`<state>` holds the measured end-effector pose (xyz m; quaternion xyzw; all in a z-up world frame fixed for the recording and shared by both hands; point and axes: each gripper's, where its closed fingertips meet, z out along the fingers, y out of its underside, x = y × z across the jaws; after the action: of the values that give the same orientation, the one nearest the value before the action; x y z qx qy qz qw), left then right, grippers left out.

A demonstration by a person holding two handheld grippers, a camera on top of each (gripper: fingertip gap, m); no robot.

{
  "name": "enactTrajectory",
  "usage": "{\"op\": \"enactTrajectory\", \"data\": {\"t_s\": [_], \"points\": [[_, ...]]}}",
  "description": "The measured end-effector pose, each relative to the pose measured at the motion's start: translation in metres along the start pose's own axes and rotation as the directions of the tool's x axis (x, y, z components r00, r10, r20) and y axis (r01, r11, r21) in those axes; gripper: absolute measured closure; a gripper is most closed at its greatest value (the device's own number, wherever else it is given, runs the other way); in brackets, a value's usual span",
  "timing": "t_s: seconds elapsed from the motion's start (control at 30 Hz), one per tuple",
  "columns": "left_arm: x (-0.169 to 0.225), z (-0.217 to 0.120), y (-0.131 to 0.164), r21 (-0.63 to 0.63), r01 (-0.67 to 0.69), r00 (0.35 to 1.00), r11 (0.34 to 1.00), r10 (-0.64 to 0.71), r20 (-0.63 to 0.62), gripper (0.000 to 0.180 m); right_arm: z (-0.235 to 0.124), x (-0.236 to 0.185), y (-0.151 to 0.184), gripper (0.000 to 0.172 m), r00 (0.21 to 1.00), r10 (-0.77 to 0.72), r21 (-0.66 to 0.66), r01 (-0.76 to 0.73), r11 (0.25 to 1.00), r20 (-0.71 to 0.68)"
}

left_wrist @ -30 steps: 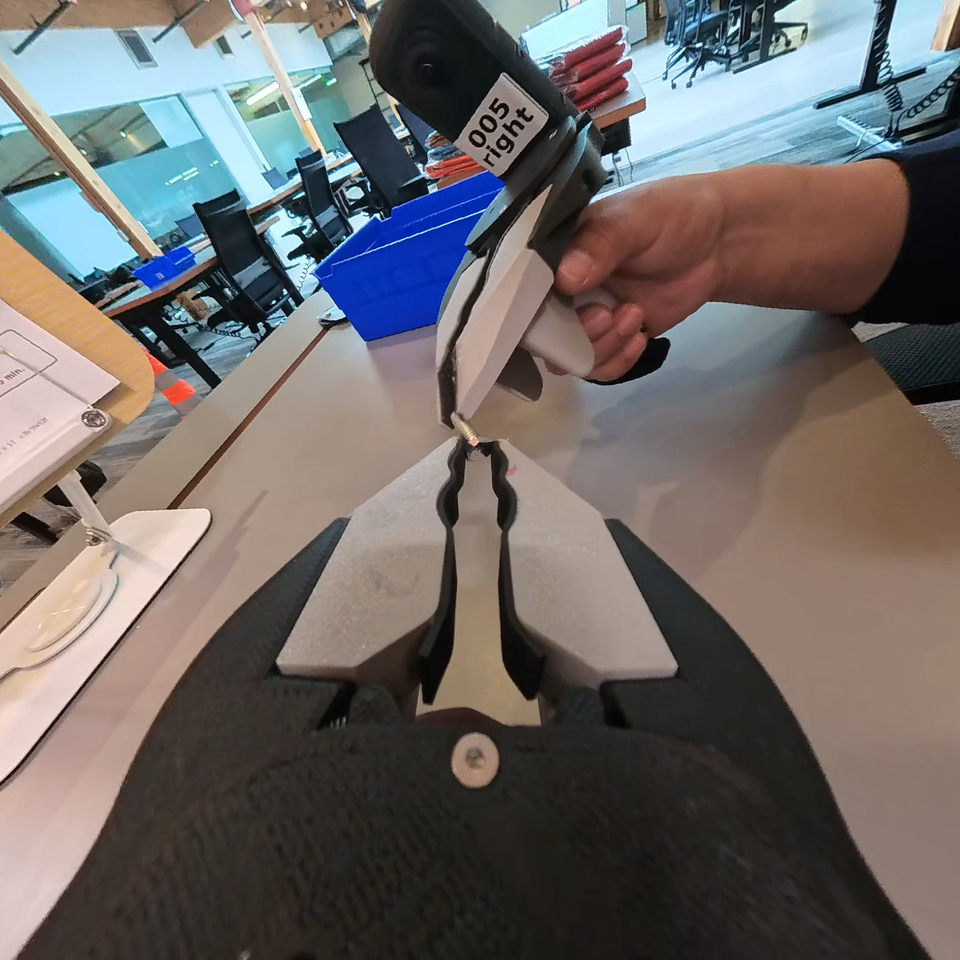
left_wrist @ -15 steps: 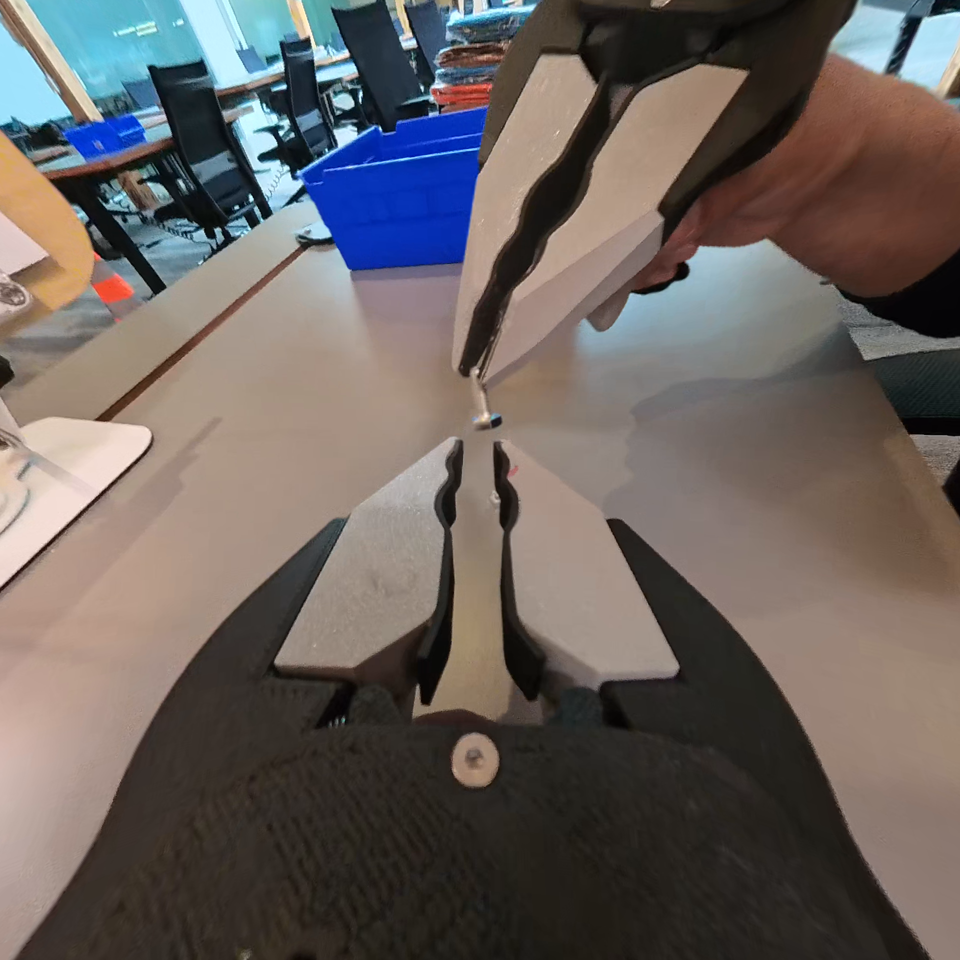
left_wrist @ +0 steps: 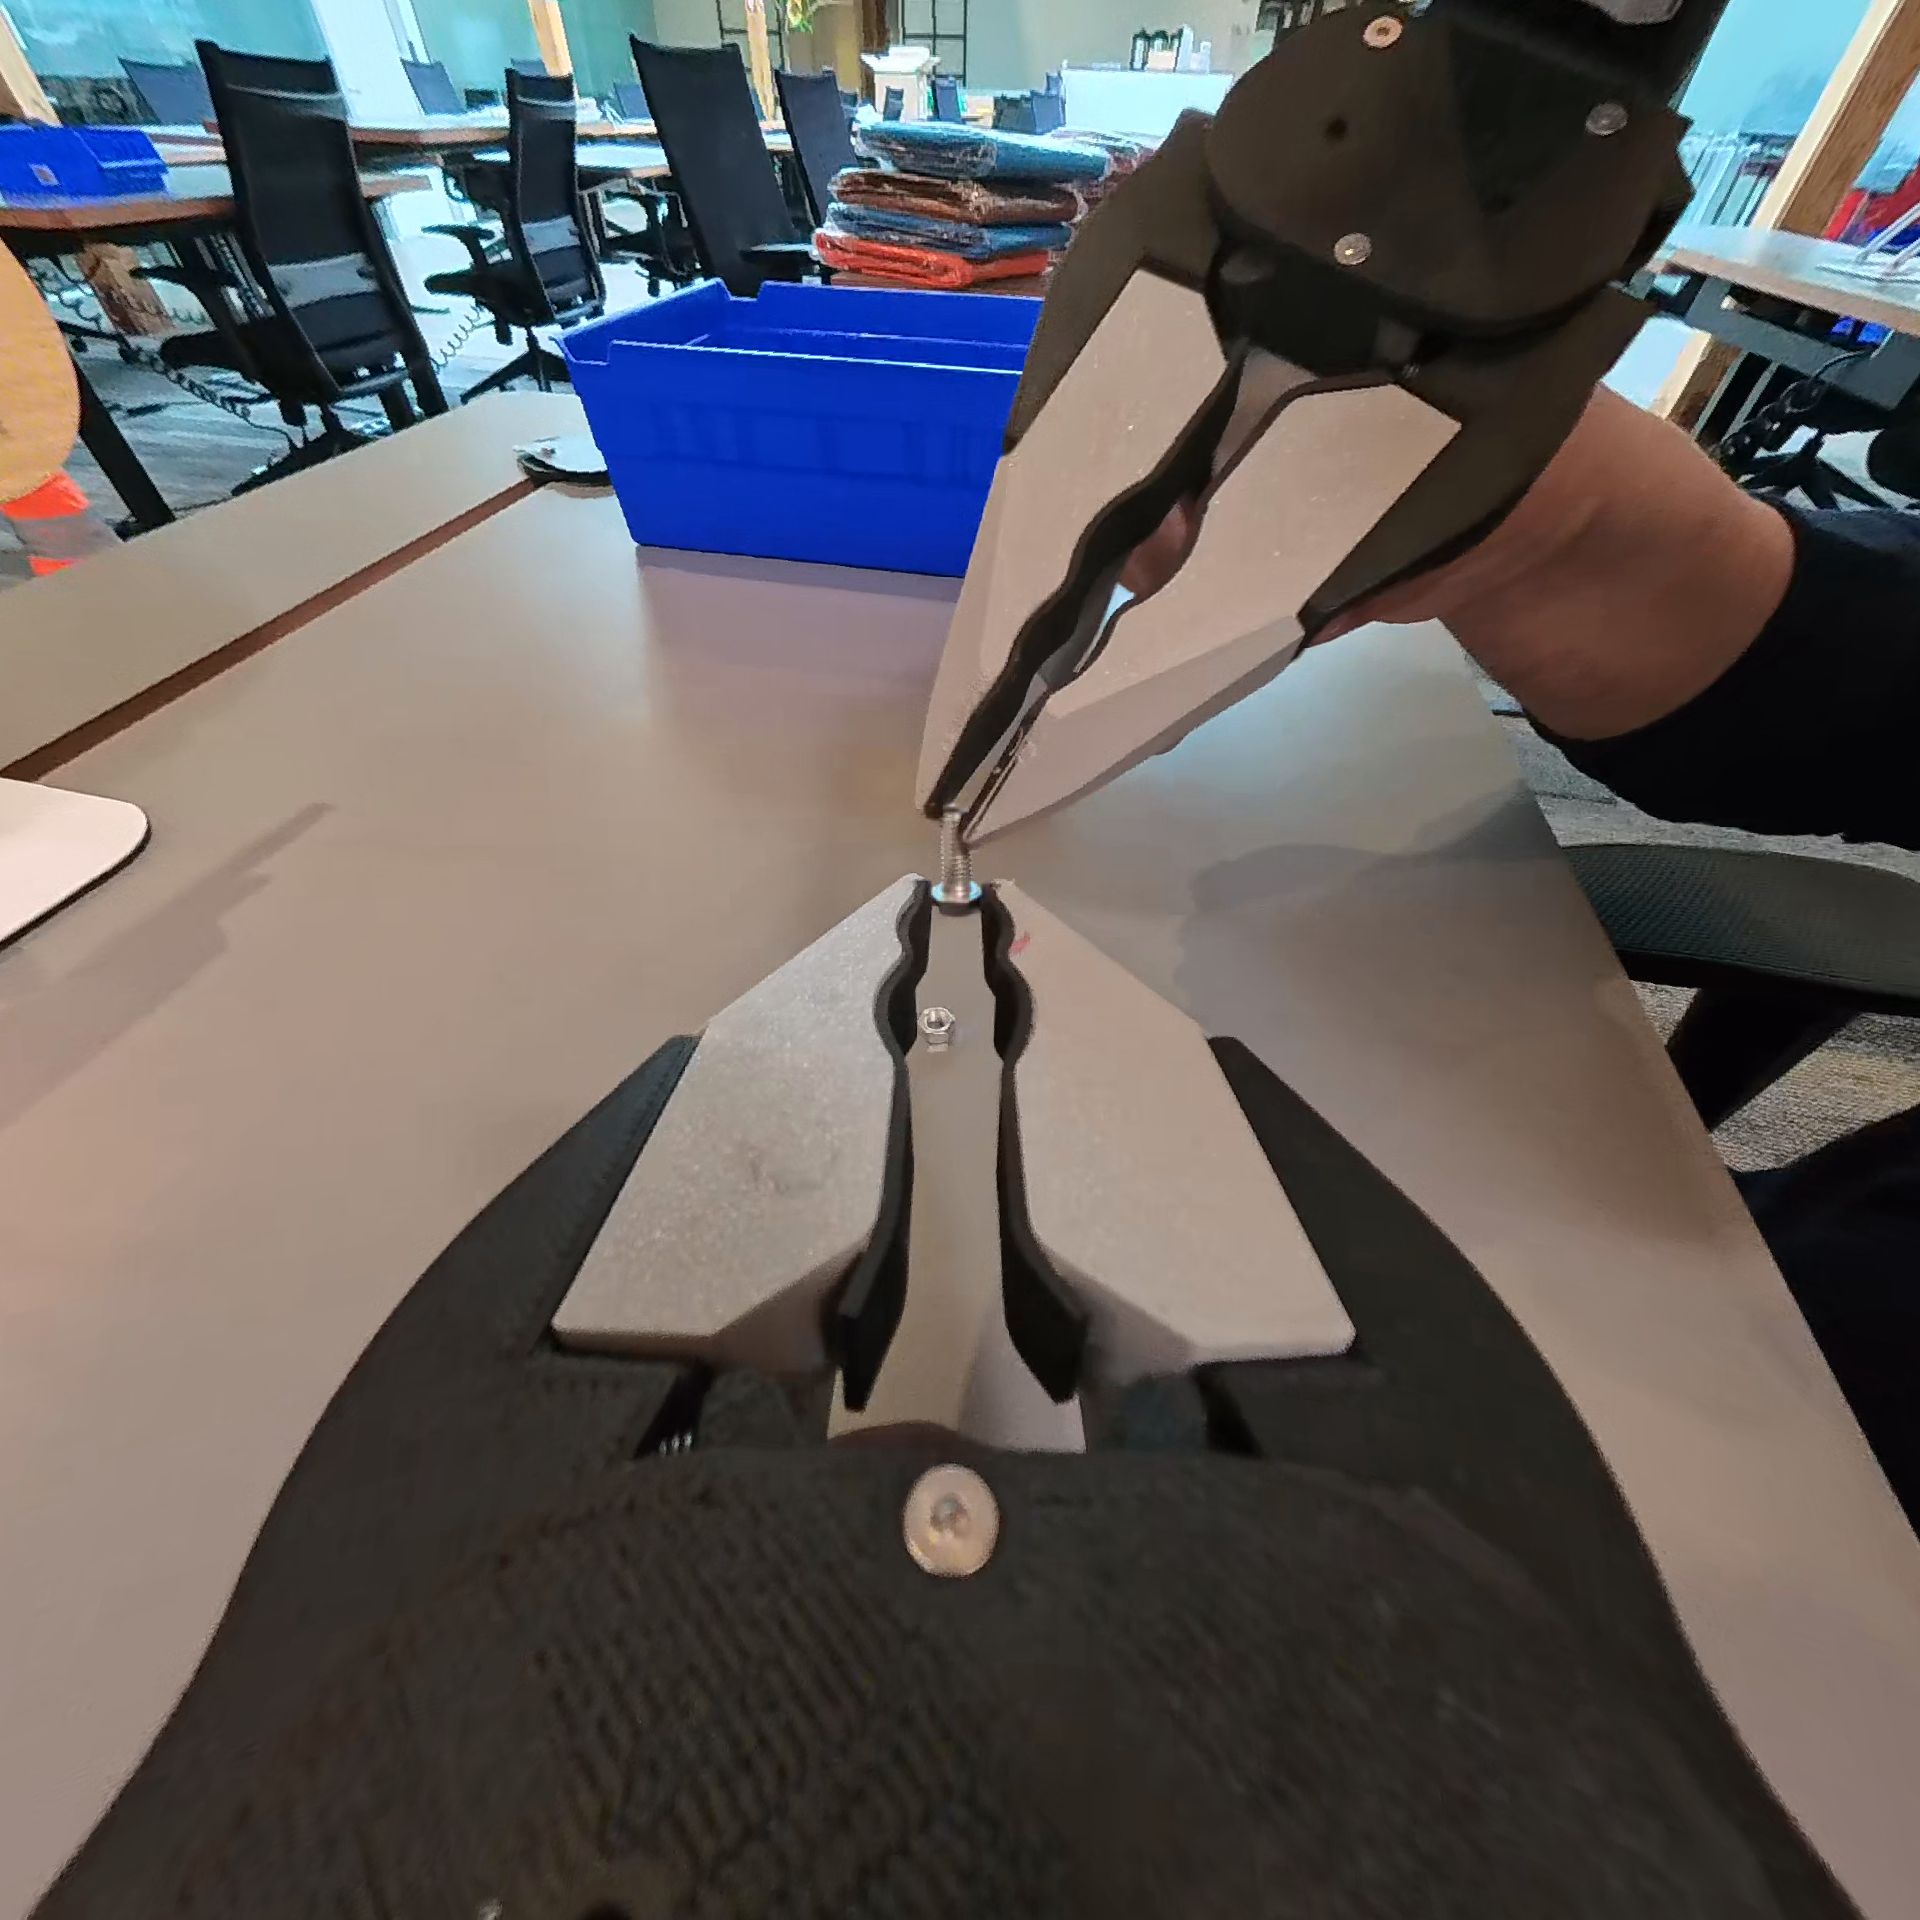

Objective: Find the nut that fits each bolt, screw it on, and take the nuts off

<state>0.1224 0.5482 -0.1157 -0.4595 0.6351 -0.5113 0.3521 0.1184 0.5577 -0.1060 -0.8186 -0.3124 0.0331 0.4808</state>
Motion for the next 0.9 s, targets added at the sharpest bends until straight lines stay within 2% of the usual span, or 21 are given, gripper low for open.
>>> {"op": "enactTrajectory", "data": {"t_s": [0.9], "points": [[0.0002, 0.0013, 0.0017, -0.006, 0.034, 0.999, 0.999, -0.034, -0.006, 0.168, 0.0033, -0.0023, -0.0021, 0.170, 0.993, 0.109, 0.087, -0.113, 0.990, 0.054]]}}
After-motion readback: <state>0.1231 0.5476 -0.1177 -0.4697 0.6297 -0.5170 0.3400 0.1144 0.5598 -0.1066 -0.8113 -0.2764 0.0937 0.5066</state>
